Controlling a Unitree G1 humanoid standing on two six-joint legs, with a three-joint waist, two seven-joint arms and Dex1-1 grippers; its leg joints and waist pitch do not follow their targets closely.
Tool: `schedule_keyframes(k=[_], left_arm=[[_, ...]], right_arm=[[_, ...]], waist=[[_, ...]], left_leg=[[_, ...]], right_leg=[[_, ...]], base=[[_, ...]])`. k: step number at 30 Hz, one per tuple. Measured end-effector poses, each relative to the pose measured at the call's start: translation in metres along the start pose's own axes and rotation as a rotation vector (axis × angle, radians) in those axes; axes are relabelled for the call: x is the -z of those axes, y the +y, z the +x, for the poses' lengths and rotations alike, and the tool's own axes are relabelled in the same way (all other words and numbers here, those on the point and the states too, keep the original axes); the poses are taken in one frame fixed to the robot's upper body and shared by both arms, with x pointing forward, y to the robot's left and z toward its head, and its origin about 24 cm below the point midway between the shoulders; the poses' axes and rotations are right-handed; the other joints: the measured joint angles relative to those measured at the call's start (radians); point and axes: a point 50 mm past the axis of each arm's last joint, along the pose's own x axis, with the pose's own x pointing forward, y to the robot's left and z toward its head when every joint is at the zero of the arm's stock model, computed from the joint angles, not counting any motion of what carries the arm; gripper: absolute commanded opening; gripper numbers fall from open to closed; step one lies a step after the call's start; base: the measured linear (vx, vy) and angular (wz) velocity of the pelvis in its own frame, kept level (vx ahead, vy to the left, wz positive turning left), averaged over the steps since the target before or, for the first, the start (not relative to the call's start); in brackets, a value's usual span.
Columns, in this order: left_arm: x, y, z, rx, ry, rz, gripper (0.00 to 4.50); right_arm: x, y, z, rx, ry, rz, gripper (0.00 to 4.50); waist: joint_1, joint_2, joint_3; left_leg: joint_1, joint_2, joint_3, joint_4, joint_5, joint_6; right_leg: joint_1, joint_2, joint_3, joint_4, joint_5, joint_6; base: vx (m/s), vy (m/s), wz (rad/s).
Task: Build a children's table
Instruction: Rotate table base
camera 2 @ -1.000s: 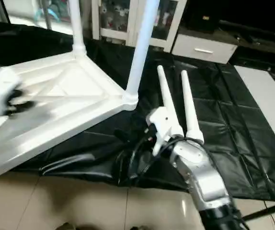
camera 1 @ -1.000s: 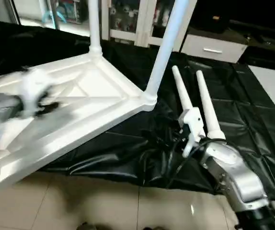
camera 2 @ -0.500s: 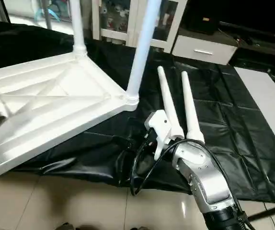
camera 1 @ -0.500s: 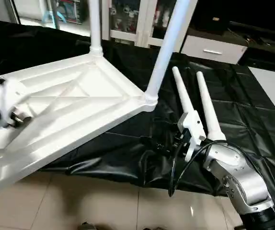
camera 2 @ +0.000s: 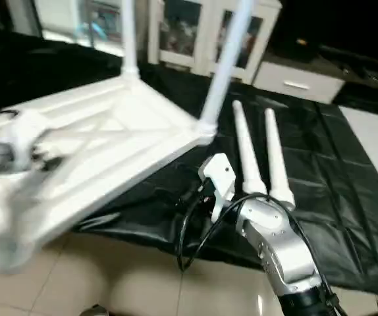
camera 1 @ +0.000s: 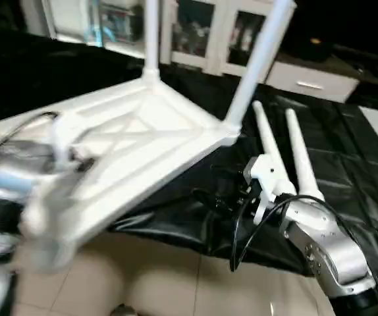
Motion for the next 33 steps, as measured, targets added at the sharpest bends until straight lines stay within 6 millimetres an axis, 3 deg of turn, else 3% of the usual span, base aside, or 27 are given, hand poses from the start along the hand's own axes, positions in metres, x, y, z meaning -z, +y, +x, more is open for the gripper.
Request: schedule_keyframes(k=[4, 8, 13, 17, 22, 24, 26, 28, 30, 33], left_arm=[[-0.014, -0.017, 0.022, -0.013, -0.074, -0.082, 4.44], [-0.032, -0.023, 0.031, -0.071, -0.214, -0.107, 4.44], [-0.069, -0.011, 0.021, -0.189, -0.461, -0.102, 4.44], [-0.079, -0.011, 0.014, -0.109, -0.578, -0.138, 4.44], [-0.059, -0.033, -0.007, 0.389, -0.595, 0.049, 4.44], [-0.054, -0.033, -0.017, 0.482, -0.581, 0.069, 4.44], [-0.041, -0.026, -0.042, 0.617, -0.52, 0.142, 4.44], [-0.03, -0.016, -0.065, 0.704, -0.414, 0.217, 4.44], [-0.025, -0.015, -0.075, 0.747, -0.358, 0.265, 4.44], [-0.001, -0.022, -0.084, 0.841, -0.175, 0.344, 4.44]], right_arm=[[0.0, 0.0, 0.001, 0.01, -0.004, 0.0, 3.73], [-0.001, -0.001, 0.002, 0.023, -0.004, -0.005, 3.73], [-0.001, -0.001, 0.002, 0.029, -0.002, -0.01, 3.73], [-0.001, -0.001, 0.001, 0.034, -0.002, -0.009, 3.73], [-0.001, -0.003, -0.002, 0.051, -0.003, -0.01, 3.73], [-0.002, -0.003, -0.002, 0.049, -0.01, -0.011, 3.73], [-0.004, -0.001, -0.004, 0.032, -0.013, -0.02, 3.73], [-0.002, -0.004, -0.012, 0.018, 0.011, -0.029, 3.73], [-0.002, -0.003, -0.014, -0.003, 0.017, -0.026, 3.73], [-0.006, 0.008, -0.013, -0.104, 0.02, -0.037, 3.73]], waist=[[0.006, -0.002, -0.001], [0.008, -0.003, -0.001], [0.002, -0.003, -0.001], [-0.011, -0.003, -0.001], [-0.028, -0.001, 0.001], [-0.031, 0.0, 0.001], [-0.046, 0.003, 0.003], [-0.048, 0.007, 0.006], [-0.043, 0.012, 0.009], [-0.043, 0.014, 0.011]], left_leg=[[-0.015, 0.0, -0.002, 0.0, 0.0, 0.0], [-0.018, 0.001, -0.003, 0.001, 0.003, 0.004], [-0.017, 0.001, -0.003, 0.0, 0.004, 0.003], [-0.018, 0.001, -0.002, 0.001, 0.004, 0.004], [-0.017, 0.001, 0.003, -0.003, 0.001, 0.007], [-0.017, 0.002, 0.004, -0.004, 0.002, 0.006], [-0.014, 0.003, 0.004, -0.006, 0.002, 0.006], [-0.013, 0.003, 0.004, -0.008, 0.003, 0.004], [-0.012, 0.003, 0.004, -0.008, 0.003, 0.004], [-0.012, 0.003, 0.004, -0.008, 0.003, 0.004]], right_leg=[[-0.005, 0.0, -0.001, -0.002, 0.001, 0.0], [-0.006, 0.0, -0.003, 0.0, 0.005, 0.003], [-0.006, 0.001, -0.003, 0.0, 0.002, 0.002], [-0.006, 0.001, -0.003, 0.001, -0.006, 0.0], [-0.009, 0.001, -0.001, 0.002, -0.01, -0.006], [-0.01, 0.002, -0.002, 0.003, -0.01, -0.006], [-0.011, 0.003, 0.0, 0.004, -0.011, -0.006], [-0.011, 0.004, 0.002, 0.005, -0.012, -0.005], [-0.011, 0.003, 0.002, 0.006, -0.013, -0.005], [-0.01, 0.003, 0.002, 0.008, -0.013, -0.004]], base=[[0.0, 0.0, 0.0], [0.0, 0.0, 0.0], [0.0, 0.0, 0.0], [0.053, 0.014, -0.01], [0.0, 0.0, 0.0], [0.0, 0.0, 0.0], [0.0, 0.0, 0.0], [0.0, 0.0, 0.0], [0.0, 0.0, 0.0], [0.0, 0.0, 0.0]])
